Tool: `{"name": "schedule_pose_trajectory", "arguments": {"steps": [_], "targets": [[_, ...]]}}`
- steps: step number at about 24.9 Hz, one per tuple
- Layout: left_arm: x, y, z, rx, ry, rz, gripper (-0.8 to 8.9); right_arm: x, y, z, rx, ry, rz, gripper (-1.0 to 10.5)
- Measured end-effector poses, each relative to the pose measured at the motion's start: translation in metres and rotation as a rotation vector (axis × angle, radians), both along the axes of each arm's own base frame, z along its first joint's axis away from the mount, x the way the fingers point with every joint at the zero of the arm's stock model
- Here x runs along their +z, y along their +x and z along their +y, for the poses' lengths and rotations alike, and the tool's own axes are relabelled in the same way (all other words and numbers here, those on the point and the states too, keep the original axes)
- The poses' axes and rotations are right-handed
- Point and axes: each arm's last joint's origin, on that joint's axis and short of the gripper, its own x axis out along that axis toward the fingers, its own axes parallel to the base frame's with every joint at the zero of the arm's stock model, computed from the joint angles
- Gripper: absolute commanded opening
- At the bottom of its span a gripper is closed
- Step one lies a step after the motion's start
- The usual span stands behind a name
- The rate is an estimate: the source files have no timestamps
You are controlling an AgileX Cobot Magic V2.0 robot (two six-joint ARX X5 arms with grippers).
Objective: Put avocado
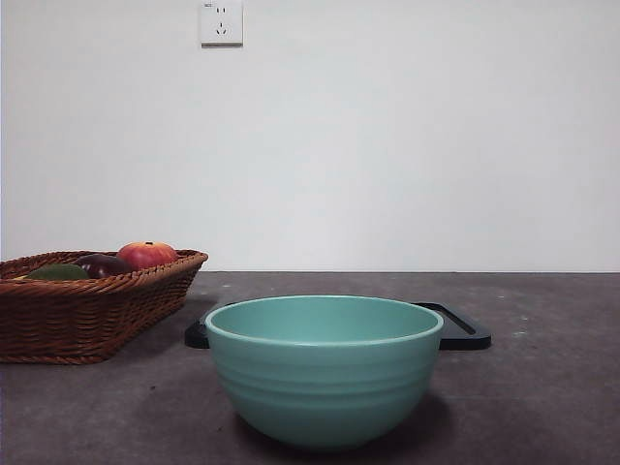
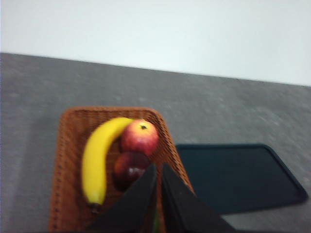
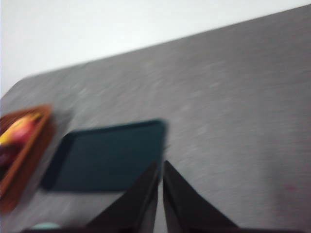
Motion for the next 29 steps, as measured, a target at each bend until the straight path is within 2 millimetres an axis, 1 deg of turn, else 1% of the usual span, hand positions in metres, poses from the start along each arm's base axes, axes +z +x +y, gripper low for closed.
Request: {"name": "schedule_pose_trajectory", "arguments": {"steps": [5, 11, 14, 17, 18, 19, 21, 22, 23, 29], "targets": [[0.013, 0.018, -0.004, -0.111, -0.032, 0.102, 0.17, 0.016, 0.016, 0.007, 0.141, -0.035, 0.049, 0.1], [0.012, 0.035, -0.013, -0.284, -0.091, 0.282, 0.18, 0.026, 0.032, 0.017, 0.289, -0.119, 0.119, 0.1], [0.006, 0.036, -0.019, -0.388, -0.132, 0.352, 0.19, 0.024, 0.037, 0.025, 0.389, -0.118, 0.147, 0.1], [0.007, 0.035, -0.021, -0.444, -0.151, 0.350, 0.43, 0.023, 0.037, 0.027, 0.406, -0.121, 0.147, 0.1], [0.007, 0.035, -0.021, -0.444, -0.152, 0.351, 1.08, 0.023, 0.037, 0.027, 0.406, -0.123, 0.145, 0.3], [0.007, 0.035, -0.021, -0.443, -0.153, 0.356, 2.03, 0.023, 0.037, 0.027, 0.407, -0.123, 0.145, 1.1], [0.006, 0.034, -0.021, -0.443, -0.154, 0.365, 4.95, 0.023, 0.037, 0.027, 0.405, -0.127, 0.144, 4.0], [0.006, 0.034, -0.021, -0.443, -0.153, 0.364, 5.87, 0.023, 0.037, 0.027, 0.402, -0.129, 0.144, 5.0], [0.006, 0.034, -0.021, -0.443, -0.153, 0.364, 6.04, 0.023, 0.037, 0.027, 0.402, -0.128, 0.145, 5.5], [0.006, 0.034, -0.021, -0.446, -0.155, 0.366, 5.93, 0.023, 0.037, 0.027, 0.402, -0.129, 0.145, 5.5]]}}
